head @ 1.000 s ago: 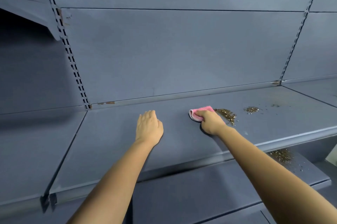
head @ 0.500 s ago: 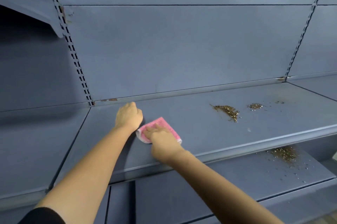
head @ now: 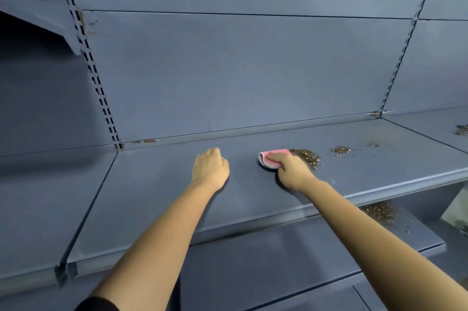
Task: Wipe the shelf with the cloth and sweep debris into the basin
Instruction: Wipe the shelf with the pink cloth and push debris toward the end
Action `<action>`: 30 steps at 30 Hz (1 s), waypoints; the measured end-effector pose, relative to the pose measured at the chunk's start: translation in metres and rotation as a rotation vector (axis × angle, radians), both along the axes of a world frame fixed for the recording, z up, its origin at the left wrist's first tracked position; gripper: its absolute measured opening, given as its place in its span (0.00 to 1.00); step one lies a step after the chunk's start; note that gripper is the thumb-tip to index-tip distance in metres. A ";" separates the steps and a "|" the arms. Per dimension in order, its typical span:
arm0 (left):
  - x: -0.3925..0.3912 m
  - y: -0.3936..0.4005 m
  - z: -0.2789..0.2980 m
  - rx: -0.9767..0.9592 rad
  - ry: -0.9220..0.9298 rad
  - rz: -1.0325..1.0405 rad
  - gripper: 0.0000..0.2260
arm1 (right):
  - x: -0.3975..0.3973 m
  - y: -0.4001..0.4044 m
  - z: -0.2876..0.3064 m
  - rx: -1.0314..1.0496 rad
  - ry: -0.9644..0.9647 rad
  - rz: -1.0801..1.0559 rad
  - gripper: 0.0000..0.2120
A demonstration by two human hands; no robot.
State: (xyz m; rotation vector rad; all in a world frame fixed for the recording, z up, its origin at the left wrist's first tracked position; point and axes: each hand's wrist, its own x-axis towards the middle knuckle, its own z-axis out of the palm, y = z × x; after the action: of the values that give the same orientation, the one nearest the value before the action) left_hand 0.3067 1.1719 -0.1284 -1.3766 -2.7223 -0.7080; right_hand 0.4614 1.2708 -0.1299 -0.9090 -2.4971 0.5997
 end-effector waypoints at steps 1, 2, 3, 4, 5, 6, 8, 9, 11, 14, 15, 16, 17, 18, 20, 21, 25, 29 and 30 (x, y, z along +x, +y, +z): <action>0.003 0.001 0.000 0.003 0.003 -0.012 0.10 | -0.005 -0.014 0.000 -0.025 -0.020 0.036 0.16; 0.005 0.002 0.001 0.006 0.005 -0.020 0.11 | -0.012 -0.028 -0.002 -0.038 -0.046 0.094 0.17; 0.006 0.003 0.001 0.010 0.005 -0.028 0.12 | -0.019 -0.037 -0.005 -0.030 -0.104 0.148 0.18; 0.006 0.005 0.002 0.012 0.004 -0.035 0.12 | -0.025 -0.042 -0.010 -0.022 -0.166 0.168 0.20; 0.006 0.007 0.002 0.012 0.005 -0.045 0.12 | -0.028 -0.043 -0.012 -0.026 -0.220 0.142 0.21; 0.005 0.008 0.002 0.015 0.006 -0.057 0.12 | -0.029 -0.039 -0.014 -0.021 -0.249 0.118 0.21; 0.006 0.011 0.002 0.023 0.015 -0.083 0.12 | -0.027 -0.038 -0.015 0.005 -0.260 0.103 0.21; 0.007 0.012 0.002 0.026 0.022 -0.094 0.12 | -0.024 -0.038 -0.015 0.006 -0.256 0.094 0.22; 0.010 0.012 0.000 0.024 0.033 -0.108 0.12 | -0.018 -0.033 -0.015 -0.003 -0.211 0.077 0.23; 0.013 0.013 -0.005 0.014 0.049 -0.131 0.12 | -0.005 -0.026 -0.011 -0.022 -0.162 0.042 0.23; 0.014 0.016 -0.005 0.013 0.053 -0.130 0.12 | -0.001 -0.021 -0.009 -0.021 -0.142 0.020 0.22; 0.015 0.019 -0.005 0.013 0.050 -0.124 0.12 | 0.005 -0.013 -0.009 -0.018 -0.125 -0.006 0.21; 0.016 0.022 -0.006 0.016 0.044 -0.116 0.12 | 0.011 -0.006 -0.009 -0.014 -0.111 -0.029 0.21; 0.018 0.027 -0.006 0.018 0.038 -0.109 0.12 | 0.017 0.002 -0.009 -0.022 -0.097 -0.045 0.22; 0.023 0.036 -0.006 0.011 0.032 -0.095 0.12 | 0.028 0.018 -0.007 -0.045 -0.083 -0.073 0.22; 0.026 0.041 -0.006 0.005 0.032 -0.090 0.12 | 0.034 0.025 -0.006 -0.051 -0.098 -0.101 0.22; 0.034 0.062 -0.006 0.020 0.030 -0.075 0.10 | 0.051 0.056 -0.005 -0.057 -0.165 -0.183 0.26; 0.039 0.074 -0.015 0.002 0.031 -0.047 0.12 | 0.061 0.073 -0.002 -0.047 -0.142 -0.190 0.24; 0.039 0.076 -0.018 -0.005 0.032 -0.038 0.12 | 0.064 0.074 0.000 -0.051 -0.116 -0.196 0.22</action>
State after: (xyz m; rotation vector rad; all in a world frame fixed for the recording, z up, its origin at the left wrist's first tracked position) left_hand 0.3460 1.2476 -0.1461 -1.4309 -2.6819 -0.6759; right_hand 0.5252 1.3449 -0.1295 -1.2232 -2.4630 0.5622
